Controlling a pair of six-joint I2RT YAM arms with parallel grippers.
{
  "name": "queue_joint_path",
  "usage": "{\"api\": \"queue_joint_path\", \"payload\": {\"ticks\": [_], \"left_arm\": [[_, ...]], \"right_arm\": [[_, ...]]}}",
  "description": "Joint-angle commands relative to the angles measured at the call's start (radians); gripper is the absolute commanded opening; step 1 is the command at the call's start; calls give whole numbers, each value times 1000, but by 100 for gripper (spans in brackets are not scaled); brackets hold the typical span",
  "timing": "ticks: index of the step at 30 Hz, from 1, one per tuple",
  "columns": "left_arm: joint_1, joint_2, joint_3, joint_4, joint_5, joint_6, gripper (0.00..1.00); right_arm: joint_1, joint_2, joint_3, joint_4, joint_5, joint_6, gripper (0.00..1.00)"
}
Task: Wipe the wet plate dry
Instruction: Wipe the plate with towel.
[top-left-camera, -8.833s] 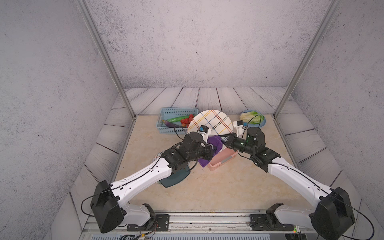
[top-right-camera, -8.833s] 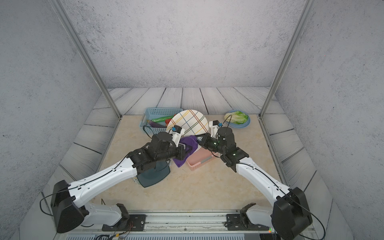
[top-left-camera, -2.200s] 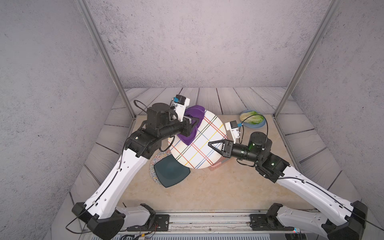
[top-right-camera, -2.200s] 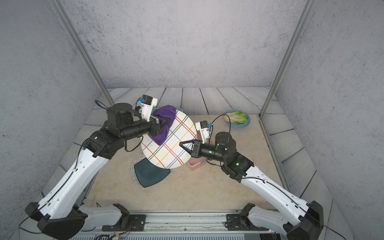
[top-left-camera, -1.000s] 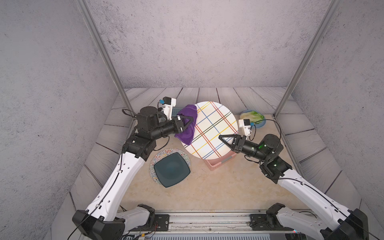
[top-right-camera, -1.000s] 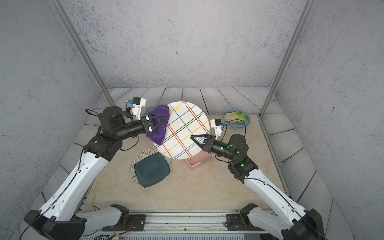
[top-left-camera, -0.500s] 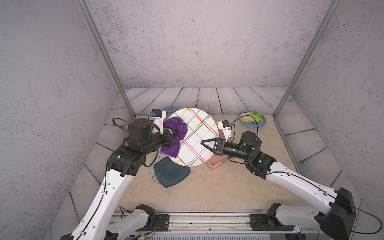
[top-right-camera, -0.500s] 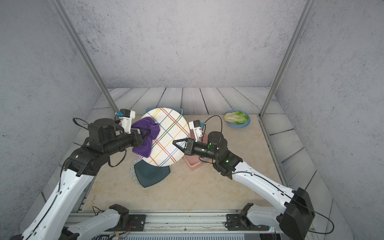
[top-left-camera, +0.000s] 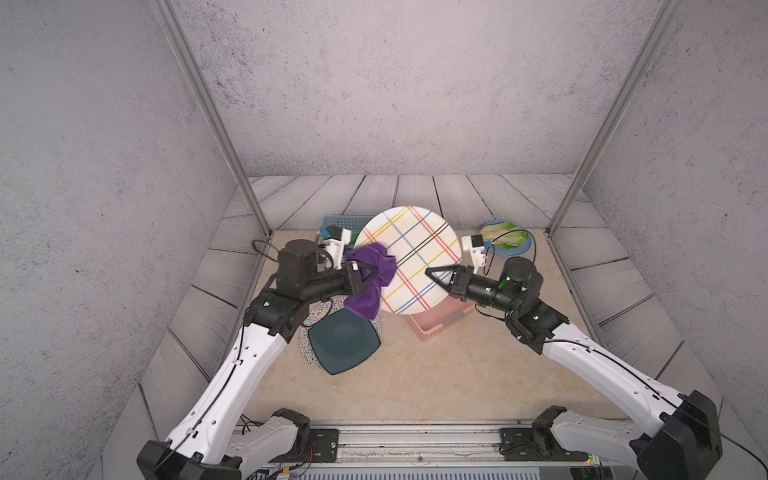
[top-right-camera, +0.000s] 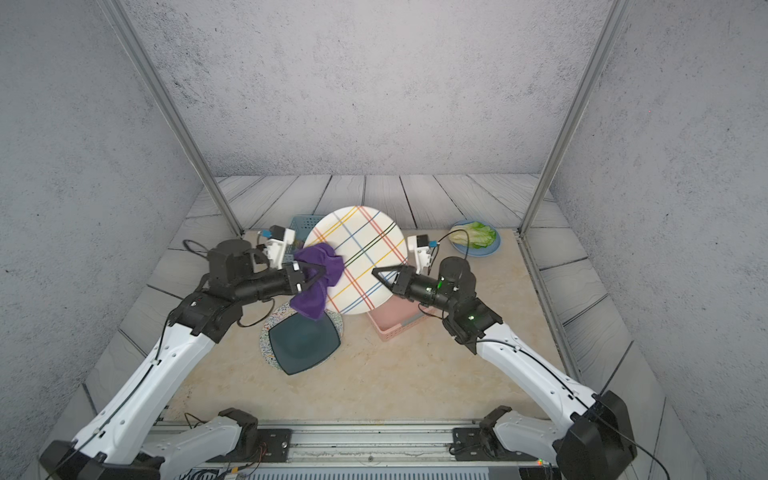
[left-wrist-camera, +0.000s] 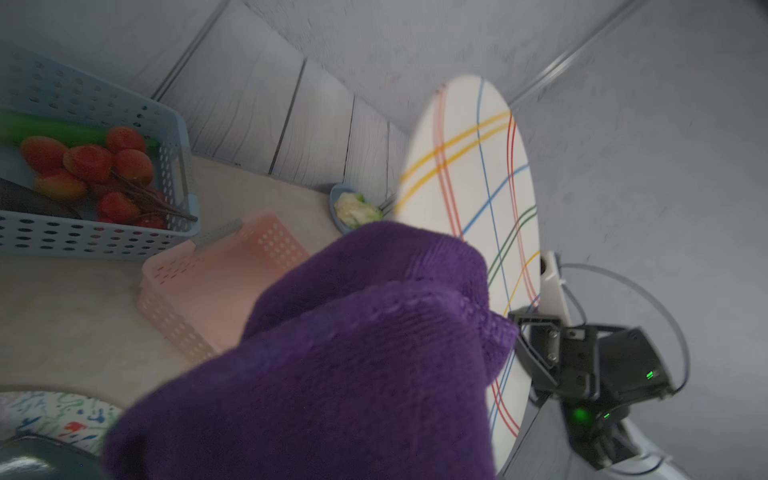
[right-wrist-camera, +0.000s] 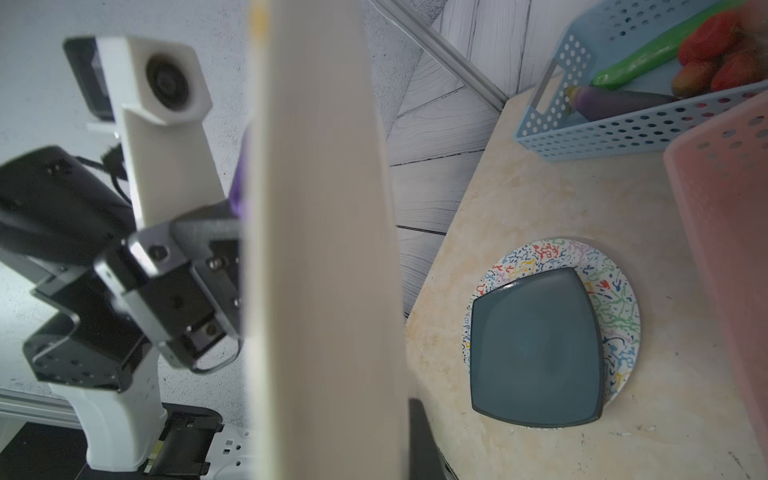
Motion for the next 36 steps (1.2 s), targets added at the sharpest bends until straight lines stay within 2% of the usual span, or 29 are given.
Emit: {"api": "queue_joint_path", "payload": {"ticks": [1,3,6,11,13,15,17,18,19,21,24,27,30,34,36], "left_arm": [[70,-25,115,46,36,3,0],[89,1,176,7,61,17,0],[54,46,210,-46,78,88,0],[-83,100,88,53,47,111,0],[-92,86,27,87,59,109,0],[-91,19,-70,52,50,162,0],[-79,-96,-145,-127,38,297,0],[-76,-163,-149,-268,29,414,0],[-75,-230,-137,-516,0,562,0],[-80,-323,-67,-867,-101,818,0],[-79,-355,20,-1103,-214,1028,0],[-80,-269,119,-1258,-263,1141,0],[-80,-180,171,-1288,-289,1182,0],[-76,-93,223,-1377,-443,1184,0],[-53,-67,254,-1418,-463,1192,0]], "right_arm": [[-27,-22,-41,30,25,21,0],[17,-36,-79,24,-39,6,0],[105,-55,-170,72,10,-52,0],[115,-23,-92,35,27,-73,0],[91,-4,-34,-22,32,-77,0],[35,9,-16,-58,69,-54,0],[-30,12,-38,-28,112,-10,0],[-55,13,-50,-10,115,6,0],[-68,12,-62,-10,109,9,0],[-68,-2,-84,-69,80,-35,0],[-48,-47,-90,-299,32,-190,0],[23,-98,-53,-549,49,-381,0],[97,-118,16,-737,66,-535,0],[134,-130,46,-777,66,-589,0],[139,-137,46,-767,47,-591,0]]}}
